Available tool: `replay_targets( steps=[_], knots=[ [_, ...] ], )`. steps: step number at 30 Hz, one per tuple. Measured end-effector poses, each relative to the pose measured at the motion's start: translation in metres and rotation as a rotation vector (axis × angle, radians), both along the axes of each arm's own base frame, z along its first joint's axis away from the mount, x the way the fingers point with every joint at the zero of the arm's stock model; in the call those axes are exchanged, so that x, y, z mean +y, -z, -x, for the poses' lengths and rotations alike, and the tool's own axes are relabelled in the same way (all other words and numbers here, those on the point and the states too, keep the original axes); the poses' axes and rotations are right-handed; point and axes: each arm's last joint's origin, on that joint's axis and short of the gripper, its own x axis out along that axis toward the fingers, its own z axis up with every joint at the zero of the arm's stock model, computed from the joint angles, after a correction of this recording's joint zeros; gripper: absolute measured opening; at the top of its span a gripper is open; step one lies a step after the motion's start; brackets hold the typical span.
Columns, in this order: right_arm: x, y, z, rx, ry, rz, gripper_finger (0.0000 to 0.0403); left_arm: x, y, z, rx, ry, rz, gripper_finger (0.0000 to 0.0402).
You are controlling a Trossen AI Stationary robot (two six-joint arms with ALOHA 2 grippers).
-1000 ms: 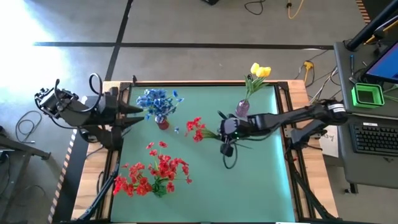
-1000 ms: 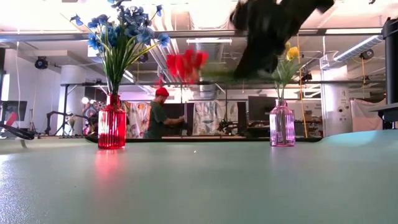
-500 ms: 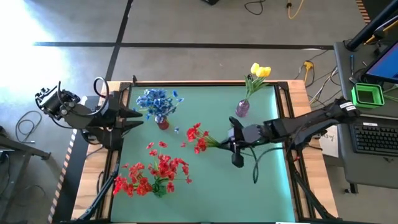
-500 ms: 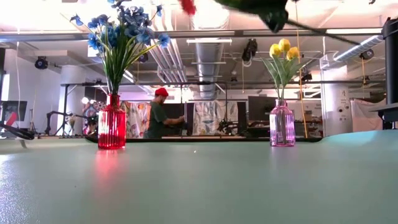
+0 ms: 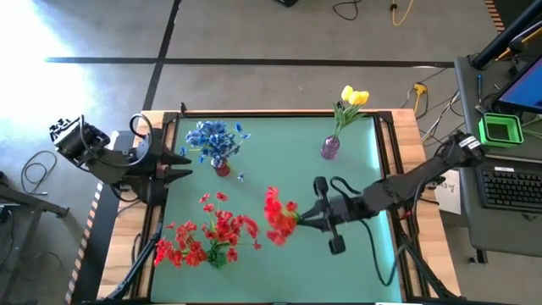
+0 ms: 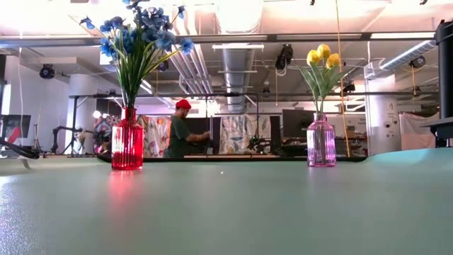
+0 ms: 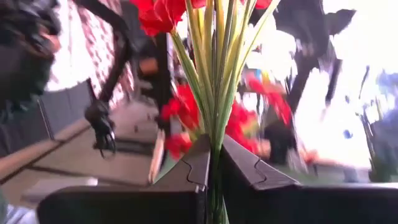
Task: Sort flowers into vase by color
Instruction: Put the red flower into the green vase
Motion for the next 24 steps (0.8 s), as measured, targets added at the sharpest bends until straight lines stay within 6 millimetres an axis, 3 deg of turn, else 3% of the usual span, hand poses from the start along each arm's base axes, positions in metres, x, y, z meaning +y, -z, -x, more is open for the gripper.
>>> replay_targets(
  steps=[7,24],
  knots=[
    [0.032,0.001,-0.009,-0.262,-0.052,0.046,0.0018,-0.001,0.0,-0.002,-0.003,0.007,-0.015,0.0123],
    [0.069,0.066,-0.063,-0.625,0.039,-0.032,0.0017,-0.006,0.0,-0.012,-0.018,0.001,-0.12,0.0123]
  ],
)
